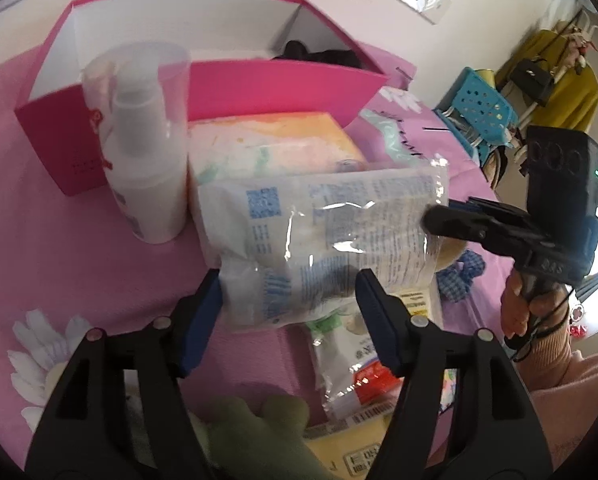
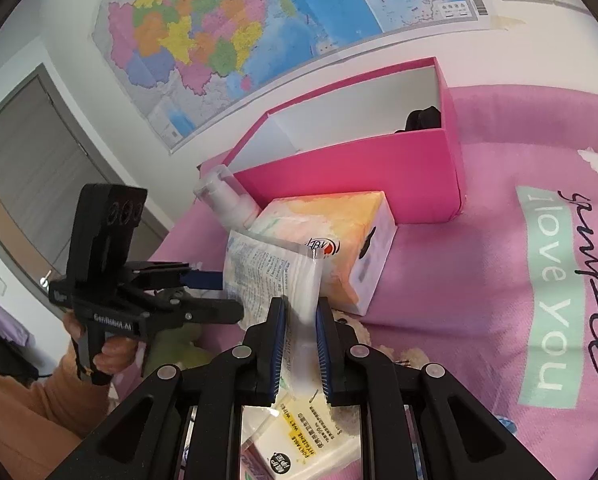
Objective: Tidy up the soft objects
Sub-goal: 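Lift the wet-wipe bag with the left gripper into the pink box and release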
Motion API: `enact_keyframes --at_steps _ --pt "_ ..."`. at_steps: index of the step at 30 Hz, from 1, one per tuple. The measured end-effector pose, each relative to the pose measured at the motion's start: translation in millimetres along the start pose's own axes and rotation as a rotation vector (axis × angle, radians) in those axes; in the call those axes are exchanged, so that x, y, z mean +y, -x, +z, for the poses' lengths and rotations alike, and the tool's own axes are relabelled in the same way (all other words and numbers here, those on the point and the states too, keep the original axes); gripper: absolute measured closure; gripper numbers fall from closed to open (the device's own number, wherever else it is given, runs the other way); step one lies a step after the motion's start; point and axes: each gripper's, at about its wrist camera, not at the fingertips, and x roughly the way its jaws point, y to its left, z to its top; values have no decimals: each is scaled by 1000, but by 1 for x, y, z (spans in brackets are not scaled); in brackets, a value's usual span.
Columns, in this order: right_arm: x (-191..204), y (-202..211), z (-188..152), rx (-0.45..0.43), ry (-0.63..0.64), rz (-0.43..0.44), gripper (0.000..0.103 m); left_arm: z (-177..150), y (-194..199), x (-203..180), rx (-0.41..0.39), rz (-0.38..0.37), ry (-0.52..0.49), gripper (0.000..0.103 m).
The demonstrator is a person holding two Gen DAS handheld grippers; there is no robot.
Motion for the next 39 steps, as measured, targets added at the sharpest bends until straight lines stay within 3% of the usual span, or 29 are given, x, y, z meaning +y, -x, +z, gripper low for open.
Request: enact_keyframes --at_steps 9,18,29,39 --pt "12 23 18 -59 35 37 88 7 52 -20 -145 -3 -24 37" --pt "23 38 78 -150 109 44 88 56 76 -31 -240 80 -72 37" --pt "3 -2 141 -141 89 28 88 112 58 -2 -216 175 -21 37" --pt "-33 -62 166 -47 0 21 86 131 26 30 -149 230 59 37"
